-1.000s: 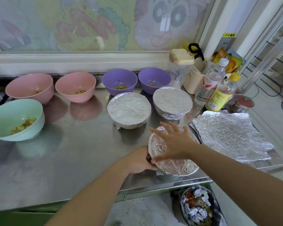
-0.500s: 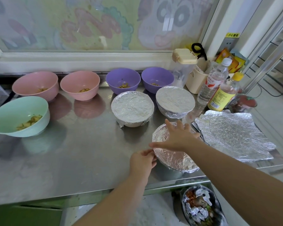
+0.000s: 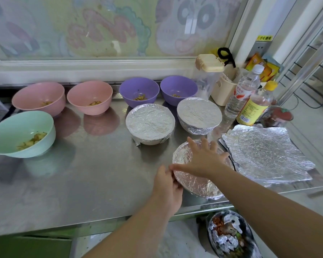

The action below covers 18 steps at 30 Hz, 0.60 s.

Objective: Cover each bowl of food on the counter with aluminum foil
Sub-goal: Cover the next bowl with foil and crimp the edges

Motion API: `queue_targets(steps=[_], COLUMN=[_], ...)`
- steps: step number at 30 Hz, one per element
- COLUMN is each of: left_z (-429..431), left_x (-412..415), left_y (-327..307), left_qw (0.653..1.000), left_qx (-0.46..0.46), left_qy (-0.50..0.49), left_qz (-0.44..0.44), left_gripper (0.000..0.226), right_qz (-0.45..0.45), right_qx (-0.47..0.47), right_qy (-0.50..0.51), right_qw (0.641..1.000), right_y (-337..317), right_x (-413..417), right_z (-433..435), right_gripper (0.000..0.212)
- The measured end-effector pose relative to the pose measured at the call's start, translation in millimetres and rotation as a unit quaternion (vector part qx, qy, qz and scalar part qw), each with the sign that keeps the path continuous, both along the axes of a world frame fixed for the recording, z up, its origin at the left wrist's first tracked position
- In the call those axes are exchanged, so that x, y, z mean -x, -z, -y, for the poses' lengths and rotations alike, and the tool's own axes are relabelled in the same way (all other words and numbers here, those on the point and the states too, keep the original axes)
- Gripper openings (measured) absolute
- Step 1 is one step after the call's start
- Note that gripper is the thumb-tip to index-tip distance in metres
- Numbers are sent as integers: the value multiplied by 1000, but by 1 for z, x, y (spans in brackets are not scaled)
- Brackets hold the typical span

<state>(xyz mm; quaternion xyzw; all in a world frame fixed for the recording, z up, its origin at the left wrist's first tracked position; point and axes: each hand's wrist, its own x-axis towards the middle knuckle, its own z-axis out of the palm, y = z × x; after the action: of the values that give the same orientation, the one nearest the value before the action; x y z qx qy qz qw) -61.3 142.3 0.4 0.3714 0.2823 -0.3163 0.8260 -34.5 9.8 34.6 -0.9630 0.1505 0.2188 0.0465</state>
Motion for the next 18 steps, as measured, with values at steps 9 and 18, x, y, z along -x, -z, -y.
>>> queue_targets(steps=[9, 18], left_z=[-4, -7], left_x=[-6, -24], left_y=[-1, -9], left_qw=[997, 997], left_qx=[72, -14], left_qy=[34, -69], left_qz=[15, 37], left_gripper=[76, 64], right_qz=[6, -27], right_qx=[3, -9], right_qy=[26, -3], right_qw=[1000, 1000], right_y=[2, -11], right_x=[2, -2], right_z=[-6, 15], right_gripper=[132, 146])
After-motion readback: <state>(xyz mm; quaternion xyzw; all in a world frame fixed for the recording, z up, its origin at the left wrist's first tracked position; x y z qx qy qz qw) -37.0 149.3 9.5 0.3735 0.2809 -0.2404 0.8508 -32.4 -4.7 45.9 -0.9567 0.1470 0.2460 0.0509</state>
